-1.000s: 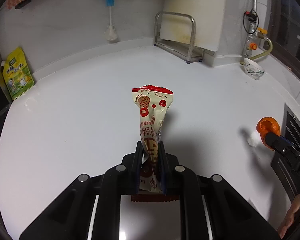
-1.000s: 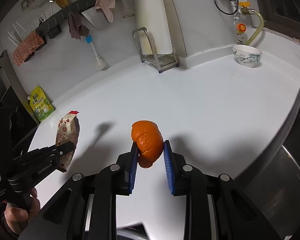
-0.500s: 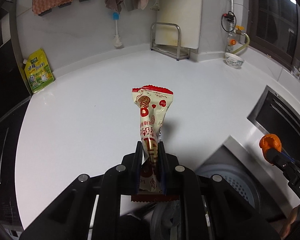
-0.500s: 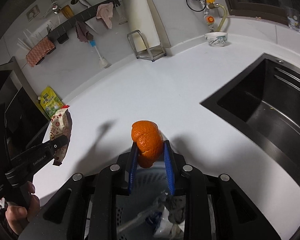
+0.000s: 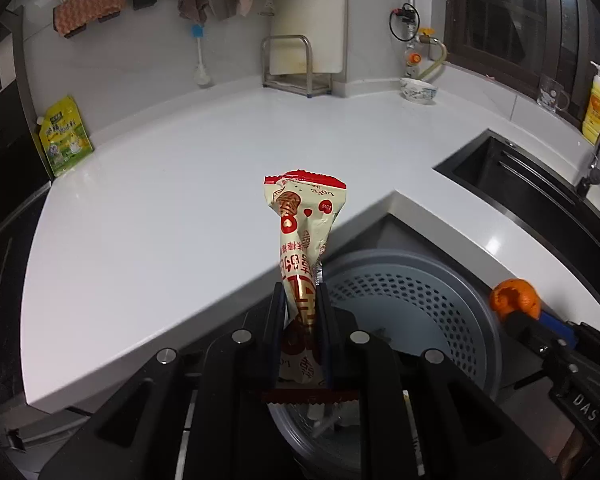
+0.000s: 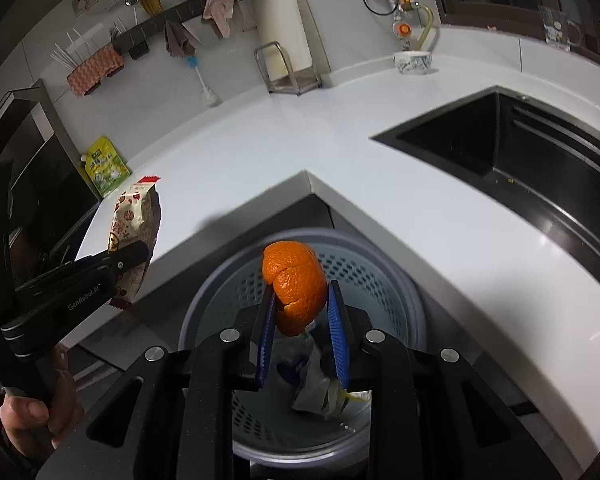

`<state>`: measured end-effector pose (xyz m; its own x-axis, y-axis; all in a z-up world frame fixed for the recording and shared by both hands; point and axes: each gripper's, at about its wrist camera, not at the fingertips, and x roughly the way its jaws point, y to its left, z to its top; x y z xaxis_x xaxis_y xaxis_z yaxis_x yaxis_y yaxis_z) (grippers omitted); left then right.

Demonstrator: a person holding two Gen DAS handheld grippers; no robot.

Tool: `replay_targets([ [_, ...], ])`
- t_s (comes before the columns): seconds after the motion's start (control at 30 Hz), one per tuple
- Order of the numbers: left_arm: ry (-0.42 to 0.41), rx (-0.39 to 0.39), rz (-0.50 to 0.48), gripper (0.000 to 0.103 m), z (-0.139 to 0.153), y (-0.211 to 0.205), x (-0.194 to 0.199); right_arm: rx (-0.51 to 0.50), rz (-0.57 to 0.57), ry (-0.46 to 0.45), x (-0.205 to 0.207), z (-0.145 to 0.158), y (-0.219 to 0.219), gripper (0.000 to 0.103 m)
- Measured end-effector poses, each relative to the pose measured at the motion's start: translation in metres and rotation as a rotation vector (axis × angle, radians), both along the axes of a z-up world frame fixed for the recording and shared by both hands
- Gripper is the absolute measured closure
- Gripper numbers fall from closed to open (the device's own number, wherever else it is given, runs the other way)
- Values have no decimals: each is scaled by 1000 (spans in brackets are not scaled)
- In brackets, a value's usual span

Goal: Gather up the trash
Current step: 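Carry the snack wrapper and orange over the grey bin with both grippers, then open both grippers to drop the wrapper and orange into the bin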

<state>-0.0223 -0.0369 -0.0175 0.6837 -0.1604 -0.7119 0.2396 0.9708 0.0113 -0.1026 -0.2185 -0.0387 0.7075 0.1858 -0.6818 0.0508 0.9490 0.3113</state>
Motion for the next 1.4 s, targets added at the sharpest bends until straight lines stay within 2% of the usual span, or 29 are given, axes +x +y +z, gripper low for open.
replay_targets([
  [0.27,91,27,-44,86,-34,-16,-6,25,8,54,2,-26,4,79],
  [0.37,99,44,-34,85,-39,-15,-5,43,11,60,5,-29,3,78],
  [0.43,102,44,-29,74,-40,-14,-6,46,7,53,5,-30,2,77],
  [0.47,98,46,-24,60,-40,-13,-6,46,6,53,5,-30,1,73],
  [0.53,81,49,-14,41,-39,-10,-7,41,0,46,4,-29,0,66],
  [0.63,73,49,-11,41,-37,-9,-7,28,-8,41,4,-28,0,60],
  [0.93,76,32,7,34,-33,-6,-8,9,-26,51,0,-25,0,55],
  [1.03,75,24,16,29,-31,-3,-9,-1,-30,45,-2,-22,2,48],
  [1.4,43,7,31,17,-16,1,-12,-40,-54,10,-8,-5,2,40],
])
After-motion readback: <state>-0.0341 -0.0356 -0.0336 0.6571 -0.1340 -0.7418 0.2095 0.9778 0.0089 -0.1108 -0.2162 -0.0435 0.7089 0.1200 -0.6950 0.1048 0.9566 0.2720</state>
